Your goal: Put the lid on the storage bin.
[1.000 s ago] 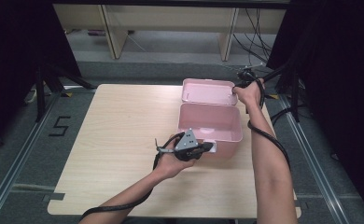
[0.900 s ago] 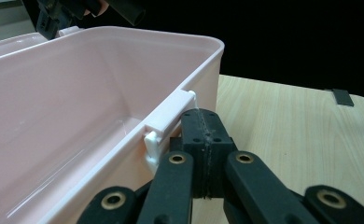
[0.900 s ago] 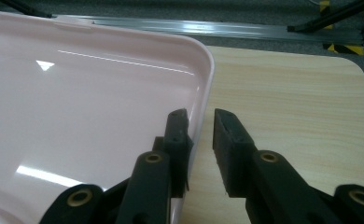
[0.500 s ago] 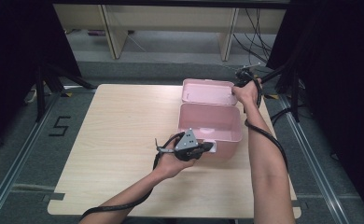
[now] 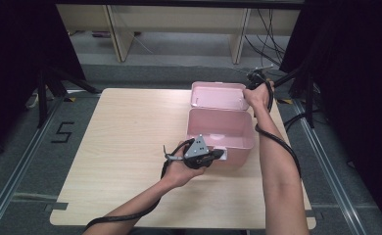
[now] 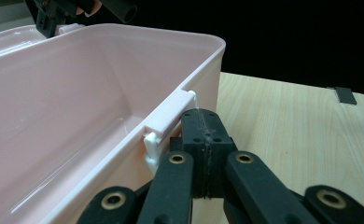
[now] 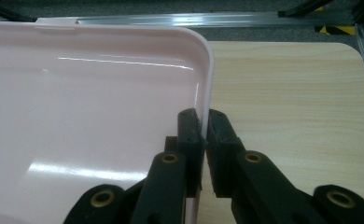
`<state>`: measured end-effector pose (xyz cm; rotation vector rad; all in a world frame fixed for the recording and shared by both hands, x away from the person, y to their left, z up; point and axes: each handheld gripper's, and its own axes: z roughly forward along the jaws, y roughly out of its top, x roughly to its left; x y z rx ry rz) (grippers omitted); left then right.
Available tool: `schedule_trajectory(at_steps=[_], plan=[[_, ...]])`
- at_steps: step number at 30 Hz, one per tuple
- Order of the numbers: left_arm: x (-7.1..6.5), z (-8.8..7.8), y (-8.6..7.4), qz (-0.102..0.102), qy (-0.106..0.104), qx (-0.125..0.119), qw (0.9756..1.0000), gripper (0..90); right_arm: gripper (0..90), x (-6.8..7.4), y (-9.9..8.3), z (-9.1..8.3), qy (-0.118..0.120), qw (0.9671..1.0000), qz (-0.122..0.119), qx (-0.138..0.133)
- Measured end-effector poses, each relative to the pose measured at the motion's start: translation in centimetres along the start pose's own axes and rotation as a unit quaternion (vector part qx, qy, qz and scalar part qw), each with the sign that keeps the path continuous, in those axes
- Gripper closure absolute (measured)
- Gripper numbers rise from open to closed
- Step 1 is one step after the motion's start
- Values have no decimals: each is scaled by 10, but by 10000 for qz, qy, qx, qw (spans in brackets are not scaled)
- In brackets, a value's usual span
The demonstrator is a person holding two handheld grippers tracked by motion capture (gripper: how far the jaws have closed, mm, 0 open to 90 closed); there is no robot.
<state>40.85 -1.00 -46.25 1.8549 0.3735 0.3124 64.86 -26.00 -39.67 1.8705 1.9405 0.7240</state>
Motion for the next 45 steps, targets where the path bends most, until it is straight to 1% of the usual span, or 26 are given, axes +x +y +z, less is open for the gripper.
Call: schedule_trajectory(at_steps=[3,4,5,6,13,15,16,17,21,23,25,26,27,28,29,30,31,32,36,37,38,41,42,43,44,45], plan=[[0,0,0,-10,-9,12,10000,898,863,1,0,-2,7,10000,17,-31],[0,0,0,-12,-10,16,10000,898,863,3,0,-4,37,9998,207,19],[-1,0,0,-9,-12,23,10000,898,863,2,1,-4,12,10000,66,-24],[-1,0,0,-6,-14,24,10000,898,864,1,1,-4,9,10000,-4,-55],[-1,0,0,-33,-19,38,10000,898,866,2,2,-9,7,10000,11,-87],[-1,0,1,-24,-24,60,10000,898,867,5,2,-11,36,9998,188,-50],[-1,0,1,-18,-20,72,10000,898,868,5,3,-12,27,9999,162,-52],[-2,0,1,-19,-21,75,10000,898,868,4,3,-12,-9,9999,-1,-114],[-2,0,1,-17,-13,81,10000,898,869,3,4,-14,30,9999,-9,-141],[-2,-1,1,-36,36,100,9999,898,869,4,5,-16,11,9999,-18,-150],[-1,-1,1,4,36,82,10000,898,871,4,5,-18,36,9998,-28,-183],[-1,0,1,30,33,75,10000,898,871,6,5,-19,56,9998,157,-139],[-1,0,1,57,23,69,10000,898,872,6,5,-21,55,9997,166,-147],[0,0,2,96,25,57,9999,898,872,5,6,-21,18,9998,9,-195],[1,0,2,142,27,43,9999,898,873,4,6,-22,29,9997,-38,-231],[1,0,2,146,20,42,9999,898,873,4,7,-23,33,9997,-46,-235],[0,0,2,110,7,46,9999,898,873,6,6,-25,42,9997,47,-236],[-1,0,2,72,-4,51,10000,898,874,5,7,-25,33,9997,-16,-261],[-1,0,1,18,-18,68,10000,899,876,5,7,-29,43,9995,-54,-305],[-2,0,1,12,-20,70,10000,898,877,7,7,-31,78,9995,107,-277],[-2,0,1,9,-20,71,10000,898,878,5,8,-31,59,9994,-30,-326],[-2,0,1,-37,-20,101,9999,899,880,6,8,-33,62,9992,1,-382],[-2,0,1,-36,-19,105,9999,898,881,4,7,-32,33,9988,-144,-461],[-2,0,1,-39,-21,104,9999,898,881,6,7,-33,51,9991,52,-410],[-2,0,1,-41,-23,103,9999,898,882,4,8,-34,41,9988,-141,-471],[-2,-1,1,-25,-23,119,9999,898,882,4,8,-35,31,9988,-136,-477]])
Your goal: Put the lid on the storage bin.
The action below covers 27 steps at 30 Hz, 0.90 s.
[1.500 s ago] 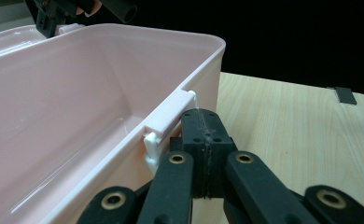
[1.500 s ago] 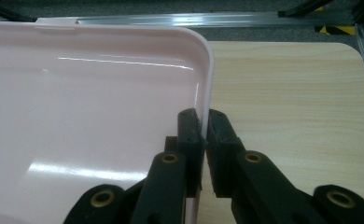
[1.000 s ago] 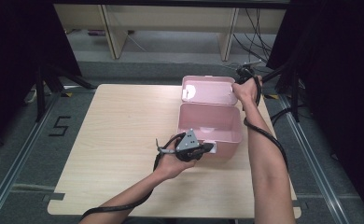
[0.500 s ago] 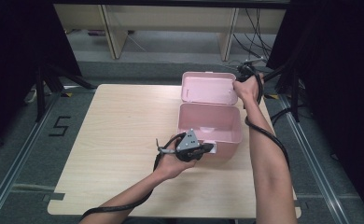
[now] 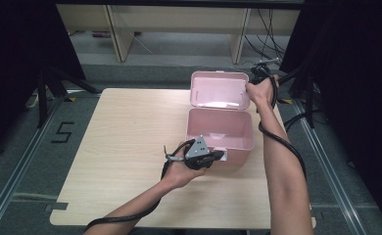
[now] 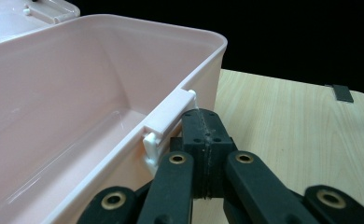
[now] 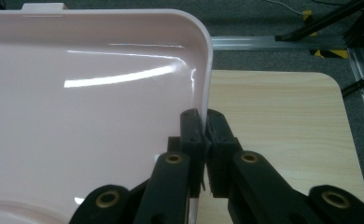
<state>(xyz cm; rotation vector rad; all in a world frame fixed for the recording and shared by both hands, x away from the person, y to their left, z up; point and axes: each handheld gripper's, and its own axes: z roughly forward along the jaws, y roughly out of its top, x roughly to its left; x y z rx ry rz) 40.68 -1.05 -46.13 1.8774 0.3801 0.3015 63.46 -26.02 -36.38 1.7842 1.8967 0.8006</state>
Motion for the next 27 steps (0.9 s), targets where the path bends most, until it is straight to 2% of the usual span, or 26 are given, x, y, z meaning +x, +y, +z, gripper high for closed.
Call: schedule_trajectory(at_steps=[2,3,4,7,12,13,14,18,20,21,27], plan=[[0,0,0,-24,-1,-23,10000,899,883,0,0,-1,8,10000,6,-38],[0,0,0,-24,-1,-18,10000,898,883,3,0,-3,34,9998,174,-13],[0,0,0,-24,-1,-18,10000,898,883,1,0,-3,26,10000,29,-61],[0,0,0,-23,-1,-12,10000,898,884,0,0,-5,11,10000,-5,-99],[0,0,0,-22,3,-8,10000,898,885,1,0,-6,24,9999,7,-170],[0,0,0,-19,2,-8,10000,898,885,3,-1,-7,44,9998,151,-138],[0,0,0,-18,3,-9,10000,898,885,1,0,-7,37,9998,23,-176],[0,0,0,-19,2,-8,10000,898,887,0,0,-9,42,9998,-11,-209],[0,0,0,-23,2,-15,10000,898,887,3,0,-11,69,9997,170,-190],[0,0,0,-26,2,-16,10000,899,888,1,0,-11,53,9997,52,-224],[0,0,0,-30,5,-18,10000,898,889,1,0,-13,61,9997,29,-254]])
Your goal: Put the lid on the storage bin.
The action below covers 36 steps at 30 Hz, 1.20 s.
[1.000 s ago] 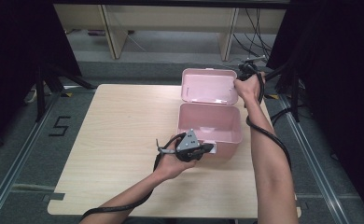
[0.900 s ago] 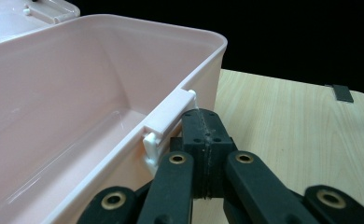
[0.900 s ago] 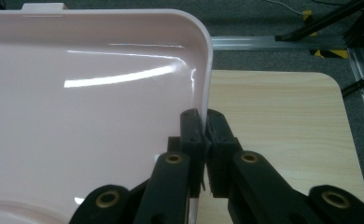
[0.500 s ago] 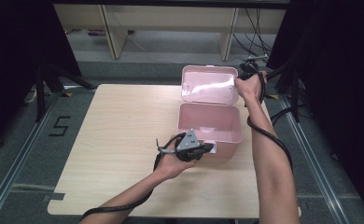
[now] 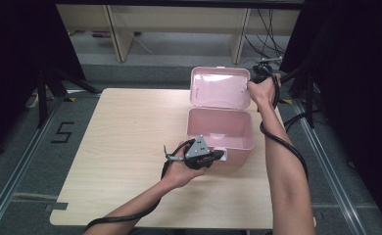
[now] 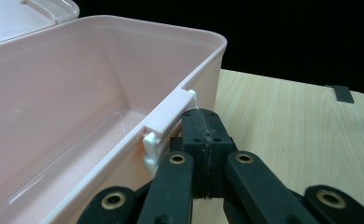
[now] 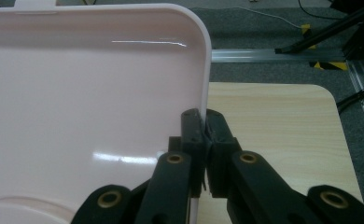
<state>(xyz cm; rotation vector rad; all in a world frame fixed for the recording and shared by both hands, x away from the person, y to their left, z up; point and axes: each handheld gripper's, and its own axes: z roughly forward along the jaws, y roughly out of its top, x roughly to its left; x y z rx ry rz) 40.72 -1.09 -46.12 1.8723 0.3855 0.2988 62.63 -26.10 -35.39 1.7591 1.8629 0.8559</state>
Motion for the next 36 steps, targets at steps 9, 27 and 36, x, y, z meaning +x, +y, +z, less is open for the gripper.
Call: schedule_trajectory(at_steps=[9,27,36], plan=[[0,0,0,-5,0,-3,10000,898,890,3,-1,-5,36,9999,128,-55],[0,1,0,-21,15,-28,10000,898,896,6,0,-19,60,9996,-39,-280],[0,1,0,-25,22,-29,10000,898,897,8,-4,-26,127,9990,109,-408]])
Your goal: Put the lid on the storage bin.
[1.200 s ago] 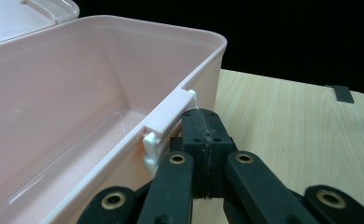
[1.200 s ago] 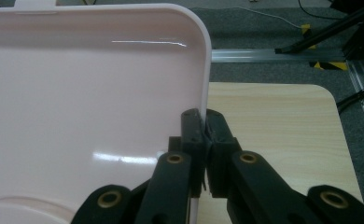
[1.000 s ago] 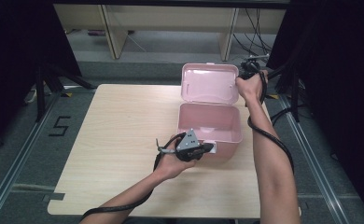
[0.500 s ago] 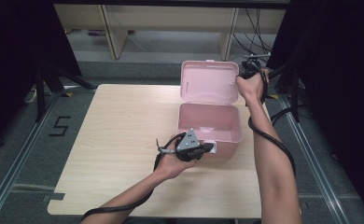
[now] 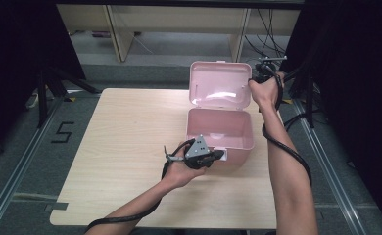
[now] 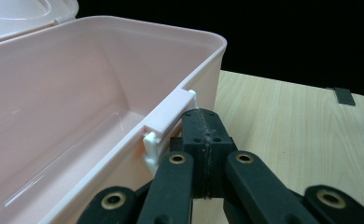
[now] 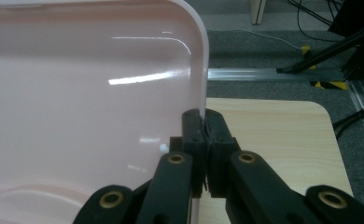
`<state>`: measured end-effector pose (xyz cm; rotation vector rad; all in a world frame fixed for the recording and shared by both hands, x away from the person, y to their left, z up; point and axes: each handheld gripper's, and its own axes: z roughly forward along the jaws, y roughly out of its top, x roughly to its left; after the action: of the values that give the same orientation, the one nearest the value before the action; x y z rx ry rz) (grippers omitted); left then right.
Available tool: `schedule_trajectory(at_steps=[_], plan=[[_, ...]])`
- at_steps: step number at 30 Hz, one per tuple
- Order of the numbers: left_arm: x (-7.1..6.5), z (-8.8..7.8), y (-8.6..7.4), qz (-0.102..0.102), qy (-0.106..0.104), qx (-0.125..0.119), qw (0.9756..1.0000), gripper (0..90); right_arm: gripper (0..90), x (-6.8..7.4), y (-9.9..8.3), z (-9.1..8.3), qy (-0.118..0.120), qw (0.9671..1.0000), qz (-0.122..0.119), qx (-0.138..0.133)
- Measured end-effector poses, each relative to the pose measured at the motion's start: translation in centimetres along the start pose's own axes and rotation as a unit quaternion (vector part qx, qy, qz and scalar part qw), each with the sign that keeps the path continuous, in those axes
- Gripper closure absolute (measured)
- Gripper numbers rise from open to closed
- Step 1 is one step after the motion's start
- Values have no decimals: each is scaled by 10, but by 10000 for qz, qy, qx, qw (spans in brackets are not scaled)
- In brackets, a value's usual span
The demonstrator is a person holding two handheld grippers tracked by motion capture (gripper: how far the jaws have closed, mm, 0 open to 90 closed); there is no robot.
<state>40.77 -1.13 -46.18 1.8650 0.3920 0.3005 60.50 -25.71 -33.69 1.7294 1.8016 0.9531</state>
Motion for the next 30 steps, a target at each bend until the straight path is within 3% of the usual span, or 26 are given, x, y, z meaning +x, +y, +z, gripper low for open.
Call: schedule_trajectory(at_steps=[2,5,6,7,8,9,10,12,13,15,17,18,21,25,27,30], plan=[[0,0,0,-3,2,-1,10000,898,897,-2,0,-2,4,9999,-162,-11],[0,0,0,-14,6,-8,10000,898,898,1,0,-5,23,10000,-11,-49],[0,0,0,-14,6,-10,10000,898,898,-3,0,-4,11,9994,-305,-132],[0,0,0,-16,6,-11,10000,898,898,-4,-1,-5,-14,9993,-348,-158],[0,0,0,-15,5,-12,10000,898,898,-1,-1,-6,7,9997,-194,-164],[0,0,0,-19,4,-16,10000,899,898,-3,-1,-6,34,9993,-307,-187],[0,0,0,-22,5,-15,10000,898,898,-1,-2,-7,52,9997,-182,-153],[0,0,0,-26,6,-19,10000,898,898,-1,-3,-8,4,9993,-258,-267],[0,0,0,-30,5,-18,10000,899,898,1,-2,-10,22,9998,-65,-163],[0,0,0,-36,11,-20,10000,898,899,-1,-4,-10,35,9992,-257,-298],[0,0,0,-41,9,-15,10000,898,899,1,-5,-11,52,9993,-143,-345],[0,0,0,-40,11,-11,10000,898,899,-1,-5,-11,-5,9988,-257,-409],[1,0,0,-45,12,-4,10000,898,898,0,-7,-15,21,9991,-157,-382],[1,0,0,-54,18,-5,10000,898,899,-2,-8,-16,33,9984,-350,-449],[1,0,0,-52,18,-7,10000,898,899,1,-8,-18,24,9991,-139,-400],[1,0,0,-52,18,-8,10000,898,899,1,-9,-20,34,9989,-163,-445]])
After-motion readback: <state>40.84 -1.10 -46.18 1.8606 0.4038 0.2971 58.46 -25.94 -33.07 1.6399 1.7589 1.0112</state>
